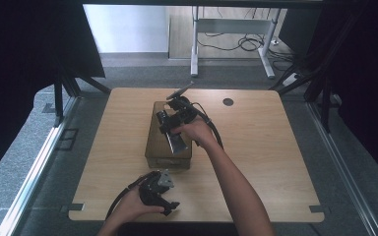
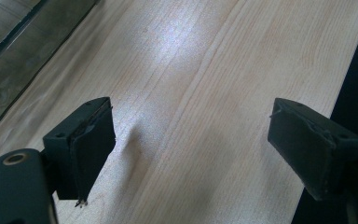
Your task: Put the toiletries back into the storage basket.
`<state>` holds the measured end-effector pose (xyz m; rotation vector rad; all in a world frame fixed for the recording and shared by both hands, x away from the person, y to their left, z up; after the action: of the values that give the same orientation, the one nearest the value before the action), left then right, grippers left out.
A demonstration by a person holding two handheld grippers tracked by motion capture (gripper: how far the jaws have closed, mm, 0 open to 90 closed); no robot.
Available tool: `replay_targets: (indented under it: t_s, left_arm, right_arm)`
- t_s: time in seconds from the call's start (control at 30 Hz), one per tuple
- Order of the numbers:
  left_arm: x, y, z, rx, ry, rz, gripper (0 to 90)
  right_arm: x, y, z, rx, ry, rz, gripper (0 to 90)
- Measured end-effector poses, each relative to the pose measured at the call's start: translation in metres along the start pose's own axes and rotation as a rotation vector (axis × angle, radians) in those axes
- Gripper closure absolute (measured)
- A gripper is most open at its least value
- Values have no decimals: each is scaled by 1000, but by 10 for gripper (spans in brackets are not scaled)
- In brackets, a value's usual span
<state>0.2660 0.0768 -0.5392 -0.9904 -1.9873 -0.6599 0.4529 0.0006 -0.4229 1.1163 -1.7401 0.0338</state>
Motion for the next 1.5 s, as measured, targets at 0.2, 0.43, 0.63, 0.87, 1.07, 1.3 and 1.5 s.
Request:
replay_targets:
  t_s: [0.2, 0.43, 0.63, 0.87, 1.07, 1.3, 1.5]
  left_arm:
    - [0, 0, 0, 1, -2, -2, 151]
    - [0, 1, 0, 0, -1, -1, 150]
    - [0, 1, 0, -1, 1, -2, 151]
    - [-1, 1, 0, -6, 7, 1, 151]
    - [1, 1, 0, -10, 3, 3, 151]
    - [2, 0, 0, -4, -7, 9, 151]
    - [2, 0, 0, -9, -7, 8, 152]
  right_arm:
    - [-4, 1, -4, -19, -1, 1, 464]
    - [-5, 1, -9, -46, -15, 6, 464]
    - [-8, 0, -11, -68, -13, 17, 464]
    - [-13, -1, -16, -107, -26, 26, 464]
    - [-23, 0, -20, -141, -25, 24, 463]
    - [-36, -3, -23, -187, -39, 40, 464]
    - [-42, -6, -23, -232, -47, 40, 463]
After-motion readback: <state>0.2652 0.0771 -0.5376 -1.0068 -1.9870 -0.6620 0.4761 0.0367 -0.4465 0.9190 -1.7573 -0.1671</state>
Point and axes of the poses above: each handheld gripper's, and its own axes: x roughly backward along the jaws, z roughly out of its underside, y roughly to its left, the point moved 4 cm from there along -x, roughly forward along the jaws, and after that the axes turned 9 degrees about -z, right-handed, at the moved point
